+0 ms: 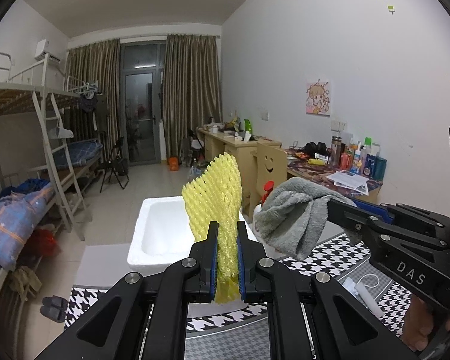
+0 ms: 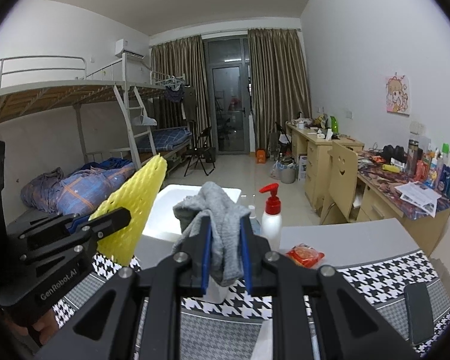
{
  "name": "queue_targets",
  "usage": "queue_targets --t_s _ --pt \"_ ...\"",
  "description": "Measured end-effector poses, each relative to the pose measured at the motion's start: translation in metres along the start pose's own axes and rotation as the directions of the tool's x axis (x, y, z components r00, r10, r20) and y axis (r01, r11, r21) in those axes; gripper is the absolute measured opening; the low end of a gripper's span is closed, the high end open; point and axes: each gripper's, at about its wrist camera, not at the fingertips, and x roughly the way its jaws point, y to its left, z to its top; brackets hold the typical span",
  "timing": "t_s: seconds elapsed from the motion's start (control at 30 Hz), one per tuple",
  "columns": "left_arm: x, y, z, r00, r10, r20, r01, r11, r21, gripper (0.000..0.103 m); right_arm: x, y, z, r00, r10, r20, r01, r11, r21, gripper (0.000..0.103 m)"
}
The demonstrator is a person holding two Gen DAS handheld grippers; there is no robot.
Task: Organize soft objects
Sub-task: 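Carry both held items over the open white foam box, then open the left tool to drop the net while the right tool drops the sock into the box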
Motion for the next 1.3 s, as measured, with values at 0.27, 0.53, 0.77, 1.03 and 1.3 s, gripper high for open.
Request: queue_targets --t_s 0.27,0.53,0.77,1.03,1.3 --pt "0.012 0.009 0.006 1.000 0.015 -0.007 -0.015 1.000 -0.018 0.011 0.010 0.002 0.006 1.000 -0.011 0.011 0.011 1.000 0.006 0.022" --pt "0.026 0.016 0.016 0.999 0.046 -0.011 -0.046 0.998 -0.035 0.011 0.022 0.008 0.014 1.000 -0.013 0.007 0.013 1.000 0.005 0.022" --pt "0.049 0.030 0.018 0.995 0.084 -0.048 -0.086 0.995 -0.049 0.011 0.040 0.012 0.018 0.999 -0.032 -0.011 0.032 0.999 -0.011 0.022" --pt "0.074 0.041 0.022 0.994 0.062 -0.095 -0.068 0.995 -0.069 0.011 0.058 0.017 0.020 0.998 -0.058 -0.028 0.058 0.998 -0.020 0.022" --pt "0.099 0.047 0.019 0.989 0.065 -0.135 -0.076 0.994 -0.075 0.011 0.070 0.016 0.021 0.996 -0.056 -0.065 0.055 0.998 -0.019 0.022"
